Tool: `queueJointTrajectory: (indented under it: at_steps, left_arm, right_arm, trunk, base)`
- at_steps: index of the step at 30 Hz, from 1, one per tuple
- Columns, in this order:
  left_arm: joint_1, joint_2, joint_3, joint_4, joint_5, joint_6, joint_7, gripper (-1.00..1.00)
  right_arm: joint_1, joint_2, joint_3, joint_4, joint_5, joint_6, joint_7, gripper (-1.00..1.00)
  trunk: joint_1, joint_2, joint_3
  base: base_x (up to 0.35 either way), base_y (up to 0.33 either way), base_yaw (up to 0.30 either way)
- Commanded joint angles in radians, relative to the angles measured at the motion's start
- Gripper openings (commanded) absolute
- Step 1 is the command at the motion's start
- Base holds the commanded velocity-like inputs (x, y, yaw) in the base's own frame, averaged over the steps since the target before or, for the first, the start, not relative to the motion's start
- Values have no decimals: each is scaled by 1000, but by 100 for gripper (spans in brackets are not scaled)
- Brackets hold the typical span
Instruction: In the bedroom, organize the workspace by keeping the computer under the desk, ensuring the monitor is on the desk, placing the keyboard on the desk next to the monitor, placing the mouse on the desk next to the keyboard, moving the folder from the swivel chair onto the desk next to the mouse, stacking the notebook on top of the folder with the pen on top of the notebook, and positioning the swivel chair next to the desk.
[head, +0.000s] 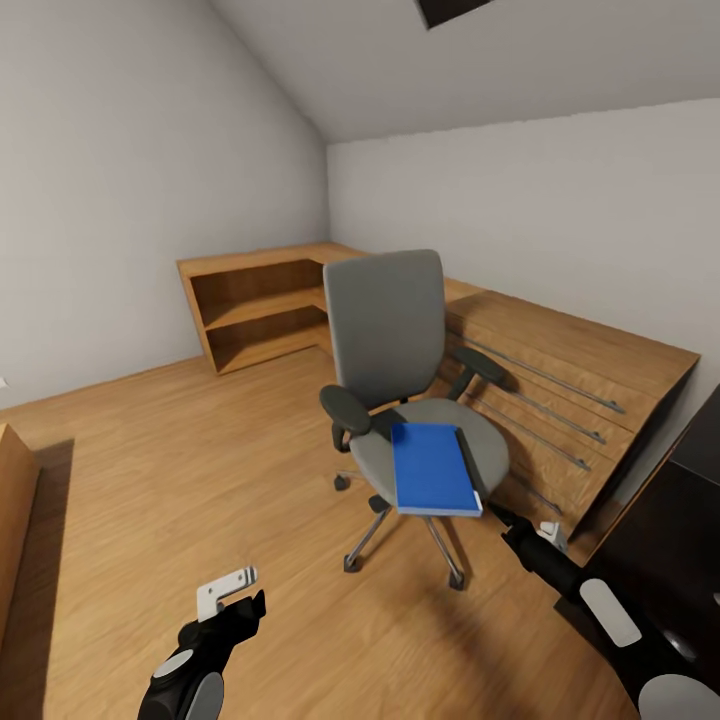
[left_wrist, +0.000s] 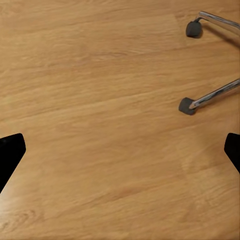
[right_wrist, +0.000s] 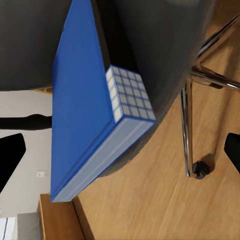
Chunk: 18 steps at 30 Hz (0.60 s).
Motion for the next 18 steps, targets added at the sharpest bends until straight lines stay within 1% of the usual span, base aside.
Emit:
queueJointTrajectory:
  at_steps: [1, 8, 11, 15, 18]
  left_arm:
    - [-1, 0, -1, -1, 10, 2, 10, 100]
    - [-1, 0, -1, -1, 10, 2, 10, 100]
    - [-1, 0, -1, -1, 10, 2, 10, 100]
    - [-1, 0, -1, -1, 10, 2, 10, 100]
    - [-1, 0, -1, 0, 10, 3, 10, 100]
  right_arm:
    - [-1, 0, -3, 1, -6, 8, 3, 100]
    - [-1, -1, 0, -1, -2, 6, 10, 100]
    - [-1, -1, -2, -7, -3, 6, 35, 100]
    - [-1, 0, -4, -14, -7, 7, 99, 100]
    - [-1, 0, -5, -15, -8, 7, 120, 100]
  trunk:
    - [4, -8, -4]
    - [31, -57, -26]
    - [42, -78, -35]
    - [57, -106, -48]
    - [69, -127, -57]
  base:
    - [0, 0, 0]
    - [0, 0, 0]
    - [0, 0, 0]
    - [0, 0, 0]
    - [0, 0, 0]
